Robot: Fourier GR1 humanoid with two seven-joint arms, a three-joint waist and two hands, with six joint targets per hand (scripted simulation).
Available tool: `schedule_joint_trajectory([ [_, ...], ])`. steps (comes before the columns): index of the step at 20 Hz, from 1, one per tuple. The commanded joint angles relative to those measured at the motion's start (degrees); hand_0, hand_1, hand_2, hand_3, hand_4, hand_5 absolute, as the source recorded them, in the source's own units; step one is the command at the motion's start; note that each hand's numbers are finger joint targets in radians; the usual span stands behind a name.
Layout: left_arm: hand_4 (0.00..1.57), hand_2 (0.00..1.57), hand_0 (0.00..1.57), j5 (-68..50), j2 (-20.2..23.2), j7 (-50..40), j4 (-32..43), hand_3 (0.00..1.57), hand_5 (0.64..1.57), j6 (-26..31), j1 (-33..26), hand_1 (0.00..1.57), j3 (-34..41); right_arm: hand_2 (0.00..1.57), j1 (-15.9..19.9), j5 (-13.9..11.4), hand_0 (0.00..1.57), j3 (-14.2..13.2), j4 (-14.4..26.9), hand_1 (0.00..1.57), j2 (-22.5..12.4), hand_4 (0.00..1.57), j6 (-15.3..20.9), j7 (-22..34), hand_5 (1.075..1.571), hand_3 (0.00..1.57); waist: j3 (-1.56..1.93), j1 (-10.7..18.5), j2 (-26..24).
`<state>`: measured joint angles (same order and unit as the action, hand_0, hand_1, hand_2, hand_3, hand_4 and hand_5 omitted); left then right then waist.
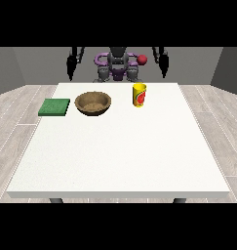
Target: Pick the cup and pour the ball into the bowl, then pick the bowl and place it on the pad
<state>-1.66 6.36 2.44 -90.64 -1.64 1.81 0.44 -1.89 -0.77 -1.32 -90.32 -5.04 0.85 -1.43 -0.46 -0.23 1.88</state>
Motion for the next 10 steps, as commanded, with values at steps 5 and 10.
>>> schedule_joint_trajectory([
  [5,0.0,0.0,0.0,-0.4,2.6,-5.5,-5.3,0.0,1.562,0.6,0.5,0.0,0.5,0.0,0.9,0.8,0.0,-0.4,-6.0,0.0,-2.2,0.58,-0.8,4.6,1.57,0.0,0.45,0.4,-14.8],
  [10,0.0,0.0,0.0,-7.0,-6.1,-17.3,-12.1,0.0,1.561,-1.8,-9.3,0.0,-6.5,0.0,-8.9,10.3,0.0,1.9,-11.8,0.0,3.8,0.52,-2.4,16.3,1.57,0.0,0.48,0.1,-29.1],
])
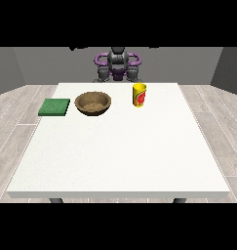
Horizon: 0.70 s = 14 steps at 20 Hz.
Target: Pick the cup and pour the ball into the bowl, then pick the bowl and place it on the pad
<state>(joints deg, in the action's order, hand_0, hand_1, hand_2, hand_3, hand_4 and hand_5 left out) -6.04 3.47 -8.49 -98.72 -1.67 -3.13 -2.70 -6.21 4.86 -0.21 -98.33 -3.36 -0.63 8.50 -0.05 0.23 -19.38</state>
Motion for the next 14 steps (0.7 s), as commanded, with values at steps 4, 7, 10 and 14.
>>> schedule_joint_trajectory([
  [4,0.0,0.0,0.0,-1.7,-1.3,-8.9,-11.5,0.0,1.551,-1.3,-9.5,0.0,-3.5,0.0,-7.2,7.3,0.0,-1.4,-13.2,0.0,-0.9,0.53,-0.9,12.4,1.569,0.0,0.04,-0.6,-5.4],
  [7,0.0,0.0,0.0,-1.3,-0.9,-11.3,-19.0,0.0,1.549,-1.9,-10.5,0.0,-4.6,0.0,-8.4,5.8,0.0,-1.8,-16.3,0.0,-0.4,0.51,0.6,10.5,1.57,0.0,0.05,1.1,-1.0],
  [10,0.0,0.0,0.0,3.7,-3.4,-3.0,-16.6,0.0,1.546,-5.3,-10.7,0.0,-11.3,0.0,-7.9,8.5,0.0,-3.0,-16.7,0.0,-0.5,0.48,-2.8,5.5,1.57,0.0,0.05,0.4,4.8],
  [14,0.0,0.0,0.0,5.1,-3.4,7.0,-9.3,0.0,1.537,-8.8,-6.1,0.0,-13.1,0.0,-6.1,7.4,0.0,-3.5,-10.5,0.0,0.6,0.43,-5.4,-4.5,1.571,0.0,0.06,-0.7,11.9],
])
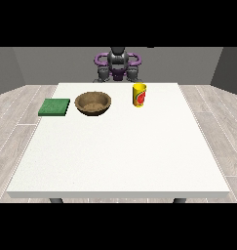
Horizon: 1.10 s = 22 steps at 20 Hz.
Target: Pick the cup and pour the ball into the bowl, then pick the bowl and place it on the pad
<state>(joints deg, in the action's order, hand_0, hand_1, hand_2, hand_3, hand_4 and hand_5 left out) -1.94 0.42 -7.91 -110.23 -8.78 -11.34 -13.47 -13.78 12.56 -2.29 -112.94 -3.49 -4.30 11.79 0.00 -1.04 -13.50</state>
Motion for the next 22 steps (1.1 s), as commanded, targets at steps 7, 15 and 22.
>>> schedule_joint_trajectory([
  [7,0.0,0.0,0.0,3.2,-0.4,24.7,17.6,0.0,1.502,-2.0,9.2,0.0,4.9,0.0,4.6,-0.6,0.0,-2.5,10.4,0.0,0.7,0.35,-6.0,-19.3,1.571,0.0,0.0,-3.2,16.8],
  [15,0.0,0.0,0.0,4.3,-0.4,27.3,27.1,0.0,1.489,-6.6,16.9,0.0,6.3,0.0,6.5,4.2,0.0,-10.5,20.2,0.0,-6.8,0.26,-15.0,-24.3,1.571,0.0,0.01,-4.6,17.4],
  [22,0.0,0.0,0.0,4.0,-0.3,36.9,43.0,0.0,1.456,-4.9,25.1,0.0,11.8,0.0,14.0,2.8,0.0,-11.5,24.8,0.0,-6.7,0.26,-12.8,-25.3,1.571,0.0,0.0,-4.2,20.2],
])
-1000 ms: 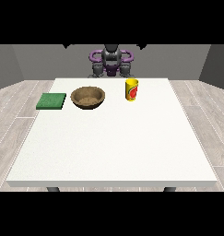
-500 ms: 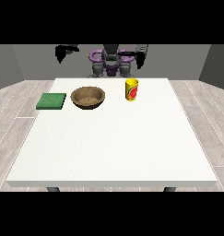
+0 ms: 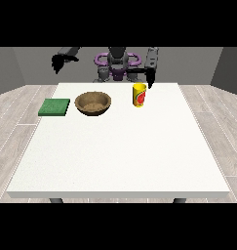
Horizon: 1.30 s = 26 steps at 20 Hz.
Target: Pick the cup and pour the ball into the bowl, then pick the bowl and place it on the pad
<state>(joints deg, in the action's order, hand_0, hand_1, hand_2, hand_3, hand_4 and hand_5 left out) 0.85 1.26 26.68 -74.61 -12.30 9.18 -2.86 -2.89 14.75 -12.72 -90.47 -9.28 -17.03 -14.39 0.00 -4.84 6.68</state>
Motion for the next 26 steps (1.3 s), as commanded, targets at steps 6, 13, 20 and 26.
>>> schedule_joint_trajectory([
  [6,0.0,0.0,0.0,-0.1,-1.2,6.3,15.8,0.0,1.47,-4.1,8.8,0.0,4.0,0.0,1.3,0.7,0.0,-3.2,9.9,0.0,-3.3,0.24,-6.7,-6.9,1.57,0.0,0.0,-1.9,0.5],
  [13,0.25,0.0,0.85,-0.8,-1.2,17.1,27.3,0.0,1.455,-9.5,10.9,0.85,6.7,0.0,4.7,5.3,0.0,-5.0,5.2,0.0,-7.1,0.27,-9.0,-1.9,1.569,0.0,-0.06,-7.3,6.3],
  [20,1.21,1.57,1.31,5.2,-1.2,19.6,33.9,1.57,1.55,-16.9,11.8,1.31,6.2,0.0,2.5,8.7,0.0,-8.7,10.2,0.0,-9.7,0.31,-13.6,-3.1,1.569,0.0,-0.02,-6.5,3.3],
  [26,1.21,1.57,1.33,19.7,1.9,-0.9,32.2,1.57,1.559,-26.1,19.9,1.33,-1.8,0.0,7.1,8.9,0.0,-8.2,14.8,0.0,-10.4,0.42,-9.9,4.1,1.571,0.0,0.13,-3.5,-4.6],
])
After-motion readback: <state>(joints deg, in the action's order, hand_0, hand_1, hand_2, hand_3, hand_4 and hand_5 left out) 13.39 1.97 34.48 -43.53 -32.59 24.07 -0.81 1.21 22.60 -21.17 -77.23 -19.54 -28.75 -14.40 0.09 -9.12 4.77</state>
